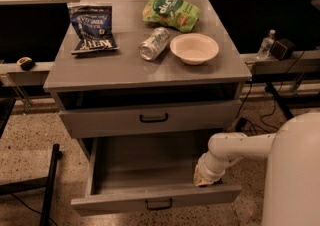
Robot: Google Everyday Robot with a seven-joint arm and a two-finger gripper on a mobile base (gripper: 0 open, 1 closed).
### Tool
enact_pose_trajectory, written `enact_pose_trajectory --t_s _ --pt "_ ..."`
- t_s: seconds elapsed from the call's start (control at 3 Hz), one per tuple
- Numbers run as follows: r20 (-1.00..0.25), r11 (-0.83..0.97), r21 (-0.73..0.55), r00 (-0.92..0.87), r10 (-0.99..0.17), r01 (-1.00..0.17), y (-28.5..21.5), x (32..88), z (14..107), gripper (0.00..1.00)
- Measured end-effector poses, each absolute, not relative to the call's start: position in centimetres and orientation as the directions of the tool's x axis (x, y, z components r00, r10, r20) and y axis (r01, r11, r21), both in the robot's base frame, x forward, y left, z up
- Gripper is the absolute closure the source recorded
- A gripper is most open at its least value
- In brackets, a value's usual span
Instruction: Open middle drawer
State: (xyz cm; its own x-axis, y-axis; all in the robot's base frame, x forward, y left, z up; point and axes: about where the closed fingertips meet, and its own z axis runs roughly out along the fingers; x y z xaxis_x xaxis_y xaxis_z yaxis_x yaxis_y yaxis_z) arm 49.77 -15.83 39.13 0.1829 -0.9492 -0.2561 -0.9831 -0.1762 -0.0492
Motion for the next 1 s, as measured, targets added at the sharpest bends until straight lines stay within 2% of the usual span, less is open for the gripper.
enact_pose_trajectory --t_s 1.0 --pt "-0.319 -0.144 0.088 0.109 -0.942 -0.986 -16.7 41.0 40.7 0.74"
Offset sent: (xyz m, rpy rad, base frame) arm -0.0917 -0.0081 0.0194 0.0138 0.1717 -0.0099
